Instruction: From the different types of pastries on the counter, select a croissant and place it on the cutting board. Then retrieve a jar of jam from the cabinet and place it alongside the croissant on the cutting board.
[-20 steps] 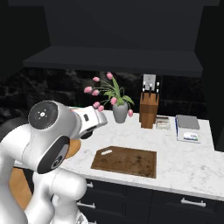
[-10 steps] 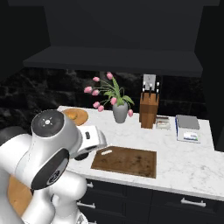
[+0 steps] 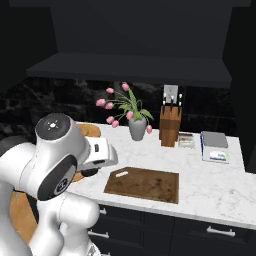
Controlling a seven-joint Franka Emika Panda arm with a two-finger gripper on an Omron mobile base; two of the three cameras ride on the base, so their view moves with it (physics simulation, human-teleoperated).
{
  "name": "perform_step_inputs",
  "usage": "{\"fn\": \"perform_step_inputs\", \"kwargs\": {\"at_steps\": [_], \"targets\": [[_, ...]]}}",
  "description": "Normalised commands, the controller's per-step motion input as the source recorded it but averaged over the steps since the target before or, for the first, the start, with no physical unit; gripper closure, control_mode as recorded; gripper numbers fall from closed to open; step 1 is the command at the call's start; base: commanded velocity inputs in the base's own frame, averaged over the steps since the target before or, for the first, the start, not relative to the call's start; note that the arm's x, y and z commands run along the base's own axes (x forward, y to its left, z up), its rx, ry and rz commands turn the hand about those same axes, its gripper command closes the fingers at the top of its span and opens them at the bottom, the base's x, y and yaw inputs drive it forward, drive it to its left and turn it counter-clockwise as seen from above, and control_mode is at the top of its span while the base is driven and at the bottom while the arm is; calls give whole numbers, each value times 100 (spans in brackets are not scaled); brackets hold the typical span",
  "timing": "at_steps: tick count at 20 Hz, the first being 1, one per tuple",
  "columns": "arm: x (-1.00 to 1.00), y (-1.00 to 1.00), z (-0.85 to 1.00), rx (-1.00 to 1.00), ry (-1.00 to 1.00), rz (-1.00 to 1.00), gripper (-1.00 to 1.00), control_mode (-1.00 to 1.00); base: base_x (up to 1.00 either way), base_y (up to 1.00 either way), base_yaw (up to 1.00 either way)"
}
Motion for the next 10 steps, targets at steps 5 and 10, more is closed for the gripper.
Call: {"fn": "perform_step_inputs", "kwargs": {"at_steps": [5,10], "targets": [[18,2,-38,11,1,1,100,-100,0,0,0],[33,75,-85,2,1,-8,100,-100,0,0,0]]}}
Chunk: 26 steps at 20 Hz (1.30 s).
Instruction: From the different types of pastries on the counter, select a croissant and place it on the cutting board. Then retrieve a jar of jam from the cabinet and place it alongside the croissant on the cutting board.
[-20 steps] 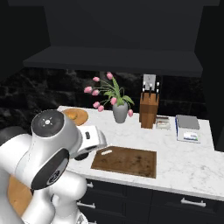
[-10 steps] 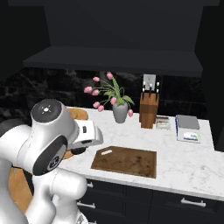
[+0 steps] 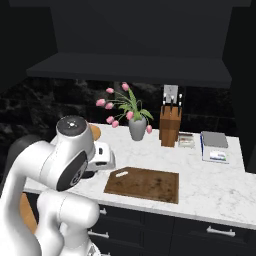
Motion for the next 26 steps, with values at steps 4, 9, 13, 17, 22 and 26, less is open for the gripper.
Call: {"fn": "perform_step_inputs", "kwargs": {"at_steps": [4,9,13,17,22,26], "targets": [[36,15,-64,9,6,-6,100,-100,0,0,0],[53,-65,-58,21,0,0,100,-100,0,0,0],[35,-34,-30,8,-2,0,100,-100,0,0,0],[37,2,-3,-1,0,0,100,-100,0,0,0],[38,0,-7,-3,0,-1,100,-100,0,0,0],[2,-13,-48,-1,6,0,100,-100,0,0,0]]}}
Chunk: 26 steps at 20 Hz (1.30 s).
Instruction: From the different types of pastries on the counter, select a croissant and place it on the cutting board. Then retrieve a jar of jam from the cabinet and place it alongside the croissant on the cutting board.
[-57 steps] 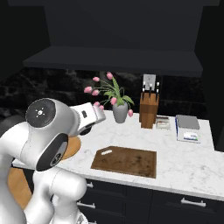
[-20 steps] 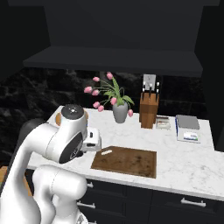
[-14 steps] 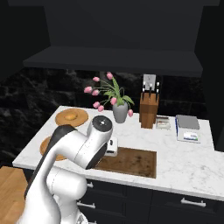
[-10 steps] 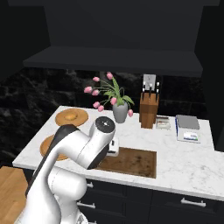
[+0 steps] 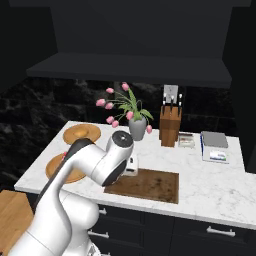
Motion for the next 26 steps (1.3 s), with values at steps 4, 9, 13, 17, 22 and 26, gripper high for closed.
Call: {"fn": "perform_step_inputs", "kwargs": {"at_steps": [4,9,13,17,22,26], "targets": [[0,-2,-85,-13,9,-2,100,-100,0,0,0],[19,-4,0,2,0,0,100,-100,0,0,0],[71,-38,0,3,-1,0,100,-100,0,0,0],[5,-1,0,2,-1,0,100,-100,0,0,0],[23,-2,-66,0,-4,-2,100,-100,0,0,0],[11,2,-34,3,-3,-1,100,-100,0,0,0]]}}
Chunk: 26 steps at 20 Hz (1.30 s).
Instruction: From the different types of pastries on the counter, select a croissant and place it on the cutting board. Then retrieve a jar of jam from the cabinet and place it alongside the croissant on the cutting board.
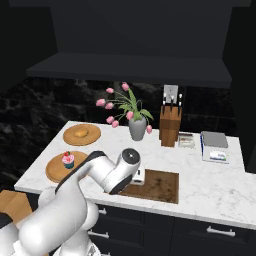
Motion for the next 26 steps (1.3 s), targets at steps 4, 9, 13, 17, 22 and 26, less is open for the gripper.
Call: {"fn": "perform_step_inputs", "kwargs": {"at_steps": [4,9,13,17,22,26], "targets": [[4,0,-2,3,0,0,100,-100,0,0,0],[36,0,-8,0,0,0,100,-100,0,0,0],[1,0,-4,0,0,0,100,-100,0,0,0],[3,0,-14,0,-2,0,100,-100,0,0,0],[13,3,-49,0,-2,-4,100,-100,0,0,0],[11,0,-27,0,-4,-5,100,-100,0,0,0]]}}
